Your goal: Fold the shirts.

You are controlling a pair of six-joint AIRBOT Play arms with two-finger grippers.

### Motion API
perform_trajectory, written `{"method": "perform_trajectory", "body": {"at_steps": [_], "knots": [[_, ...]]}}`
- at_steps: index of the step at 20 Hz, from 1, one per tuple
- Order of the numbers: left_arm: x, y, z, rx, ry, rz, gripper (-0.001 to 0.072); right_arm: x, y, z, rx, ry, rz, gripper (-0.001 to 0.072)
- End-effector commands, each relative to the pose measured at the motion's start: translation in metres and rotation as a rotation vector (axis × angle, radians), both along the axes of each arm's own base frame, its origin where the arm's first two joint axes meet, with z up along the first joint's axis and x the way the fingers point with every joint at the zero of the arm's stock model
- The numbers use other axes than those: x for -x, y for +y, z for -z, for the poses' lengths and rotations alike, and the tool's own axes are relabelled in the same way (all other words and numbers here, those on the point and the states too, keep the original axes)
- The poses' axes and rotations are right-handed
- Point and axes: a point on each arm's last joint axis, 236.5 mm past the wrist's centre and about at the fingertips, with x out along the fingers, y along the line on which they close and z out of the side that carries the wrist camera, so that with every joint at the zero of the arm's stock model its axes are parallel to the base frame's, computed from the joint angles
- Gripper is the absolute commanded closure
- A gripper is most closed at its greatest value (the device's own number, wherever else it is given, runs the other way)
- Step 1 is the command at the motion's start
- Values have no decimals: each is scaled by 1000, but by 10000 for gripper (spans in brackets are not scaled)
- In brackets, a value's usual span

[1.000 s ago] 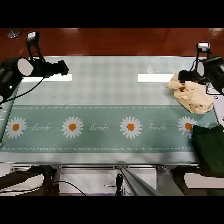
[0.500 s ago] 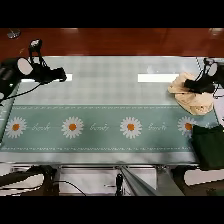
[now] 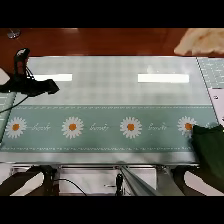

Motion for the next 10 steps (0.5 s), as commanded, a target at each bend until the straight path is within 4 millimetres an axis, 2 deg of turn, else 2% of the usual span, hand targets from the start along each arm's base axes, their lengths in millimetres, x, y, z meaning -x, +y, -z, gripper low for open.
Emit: {"method": "perform_trajectory", "body": {"at_steps": [1,3,4,5,6,7,10], "knots": [[35,-14,-8,76,-96,-20,7,63,69,-94,11,-214,-187,690],[54,-19,-7,89,-108,-15,7,79,92,-119,22,-285,-246,690],[61,-21,-8,92,-114,-10,7,84,104,-125,20,-300,-278,689],[65,-24,-12,99,-125,-3,7,86,116,-122,13,-286,-312,690],[65,-26,-16,101,-134,4,7,89,129,-113,4,-247,-350,689],[66,-30,-18,111,-141,8,7,92,145,-95,1,-173,-401,689],[66,-39,-21,150,-141,14,7,109,196,-19,38,118,-572,689]]}}
